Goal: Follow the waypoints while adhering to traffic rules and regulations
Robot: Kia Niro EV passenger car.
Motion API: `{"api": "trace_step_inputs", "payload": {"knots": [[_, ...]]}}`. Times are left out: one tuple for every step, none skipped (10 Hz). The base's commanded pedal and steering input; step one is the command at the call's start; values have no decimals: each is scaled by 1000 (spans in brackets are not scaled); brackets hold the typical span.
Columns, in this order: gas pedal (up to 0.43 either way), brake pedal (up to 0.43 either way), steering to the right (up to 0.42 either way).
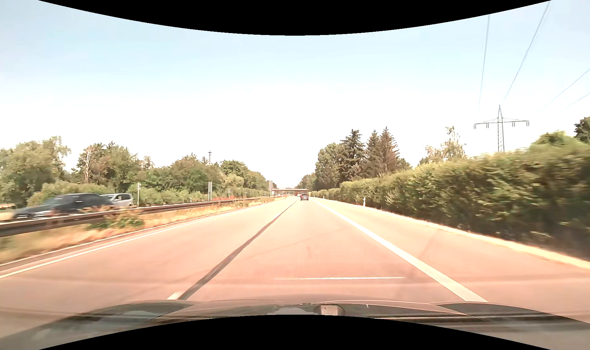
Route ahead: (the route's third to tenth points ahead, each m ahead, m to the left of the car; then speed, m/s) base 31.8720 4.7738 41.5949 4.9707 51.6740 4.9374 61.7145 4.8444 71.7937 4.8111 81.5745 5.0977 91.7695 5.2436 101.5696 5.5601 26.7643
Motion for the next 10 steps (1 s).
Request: {"api": "trace_step_inputs", "payload": {"knots": [[197, 0, 0], [197, 0, 0], [197, 0, 0], [197, 0, 0], [197, 0, 0], [197, 0, 0], [197, 0, 0], [197, 0, 0], [197, 0, 0], [197, 0, 0]]}}
